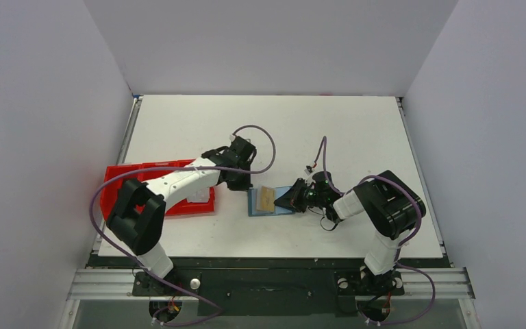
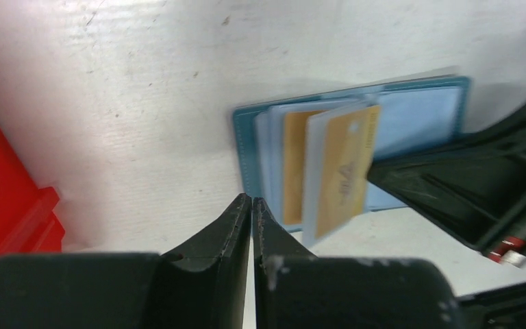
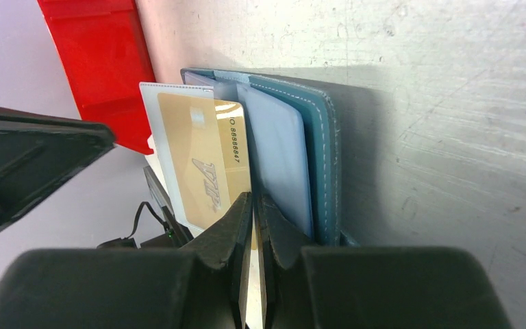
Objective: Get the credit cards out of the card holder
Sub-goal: Remove the credit card from the card holder.
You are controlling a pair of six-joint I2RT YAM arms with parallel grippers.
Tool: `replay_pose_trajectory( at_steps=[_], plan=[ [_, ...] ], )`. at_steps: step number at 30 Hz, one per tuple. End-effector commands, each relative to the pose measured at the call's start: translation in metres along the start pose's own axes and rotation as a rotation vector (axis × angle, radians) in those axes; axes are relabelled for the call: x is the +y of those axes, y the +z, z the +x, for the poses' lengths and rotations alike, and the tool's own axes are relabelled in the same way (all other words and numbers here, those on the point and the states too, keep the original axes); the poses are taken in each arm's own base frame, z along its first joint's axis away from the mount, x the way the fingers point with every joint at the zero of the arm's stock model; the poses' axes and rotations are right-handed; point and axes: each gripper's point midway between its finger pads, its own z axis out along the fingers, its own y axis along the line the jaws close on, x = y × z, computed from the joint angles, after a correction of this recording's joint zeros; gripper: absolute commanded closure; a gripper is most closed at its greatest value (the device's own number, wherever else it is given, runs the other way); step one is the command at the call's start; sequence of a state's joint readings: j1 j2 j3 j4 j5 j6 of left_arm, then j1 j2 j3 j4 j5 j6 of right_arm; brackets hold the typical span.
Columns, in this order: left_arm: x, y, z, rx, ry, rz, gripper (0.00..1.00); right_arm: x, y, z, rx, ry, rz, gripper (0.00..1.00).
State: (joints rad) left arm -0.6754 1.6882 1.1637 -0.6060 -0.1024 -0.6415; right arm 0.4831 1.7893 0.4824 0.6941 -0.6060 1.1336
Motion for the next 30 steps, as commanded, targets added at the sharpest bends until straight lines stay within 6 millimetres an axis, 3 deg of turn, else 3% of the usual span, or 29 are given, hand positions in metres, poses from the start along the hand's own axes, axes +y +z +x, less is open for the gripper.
replay_pose_trajectory(
  at_steps=[1,6,12,17,23,30],
  plan=[
    [-0.043,-0.038,-0.036,-0.105,0.01,0.172,0.95,-0.013,0.0,-0.013,-0.054,-0.024,0.056,1.0],
    [-0.058,-0.022,-0.027,-0.052,0.033,0.218,0.95,-0.011,0.001,-0.013,-0.055,-0.027,0.052,1.0],
    [-0.058,0.007,-0.006,0.012,0.035,0.217,0.95,-0.01,0.001,-0.013,-0.054,-0.025,0.05,1.0],
    [-0.043,0.029,0.013,0.063,0.037,0.161,0.95,-0.009,0.001,-0.014,-0.056,-0.027,0.048,1.0],
    [-0.009,0.051,0.034,0.123,0.045,-0.003,0.99,-0.008,0.0,-0.014,-0.054,-0.028,0.048,1.0],
    [0.013,0.06,0.046,0.15,0.059,-0.099,1.0,-0.005,-0.005,-0.018,-0.062,-0.032,0.046,1.0]
  ],
)
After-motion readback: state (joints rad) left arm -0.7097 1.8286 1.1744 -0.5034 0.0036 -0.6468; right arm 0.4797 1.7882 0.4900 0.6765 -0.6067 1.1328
